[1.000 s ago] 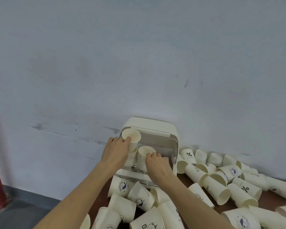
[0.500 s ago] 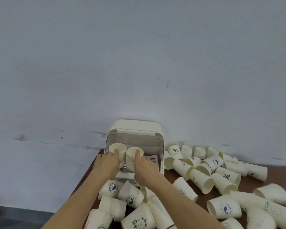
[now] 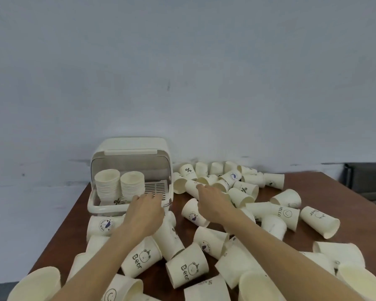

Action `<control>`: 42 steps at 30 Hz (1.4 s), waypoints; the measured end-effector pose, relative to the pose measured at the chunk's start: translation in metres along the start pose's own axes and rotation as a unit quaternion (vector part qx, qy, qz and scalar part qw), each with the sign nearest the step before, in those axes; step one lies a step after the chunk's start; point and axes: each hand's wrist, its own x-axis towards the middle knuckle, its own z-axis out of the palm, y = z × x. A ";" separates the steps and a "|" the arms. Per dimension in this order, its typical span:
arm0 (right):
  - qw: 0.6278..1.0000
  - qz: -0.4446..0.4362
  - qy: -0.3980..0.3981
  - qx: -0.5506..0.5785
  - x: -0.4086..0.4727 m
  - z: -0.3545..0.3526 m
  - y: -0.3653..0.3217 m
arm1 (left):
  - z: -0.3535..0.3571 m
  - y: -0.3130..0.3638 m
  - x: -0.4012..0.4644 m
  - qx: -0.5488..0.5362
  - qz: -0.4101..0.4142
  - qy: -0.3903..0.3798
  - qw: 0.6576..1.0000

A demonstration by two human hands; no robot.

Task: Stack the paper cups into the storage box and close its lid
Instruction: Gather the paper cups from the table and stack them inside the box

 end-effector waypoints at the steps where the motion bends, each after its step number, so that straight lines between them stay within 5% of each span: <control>1: 1.000 0.020 0.000 0.004 -0.003 -0.001 0.012 | 0.002 0.008 0.002 -0.005 0.006 -0.005 1.000; 11: 0.988 0.146 -0.041 -0.011 -0.033 -0.001 0.091 | 0.019 0.067 0.029 -0.062 0.015 -0.076 0.995; 21: 0.950 0.295 -0.035 0.099 -0.031 0.026 0.112 | 0.039 0.097 0.055 -0.107 -0.050 -0.127 0.985; 36: 0.950 0.278 -0.066 0.125 -0.026 0.031 0.109 | 0.061 0.106 0.074 -0.138 -0.079 -0.198 0.967; 42: 0.962 0.240 -0.051 0.121 -0.021 0.019 0.098 | 0.056 0.107 0.071 -0.177 -0.091 -0.126 0.972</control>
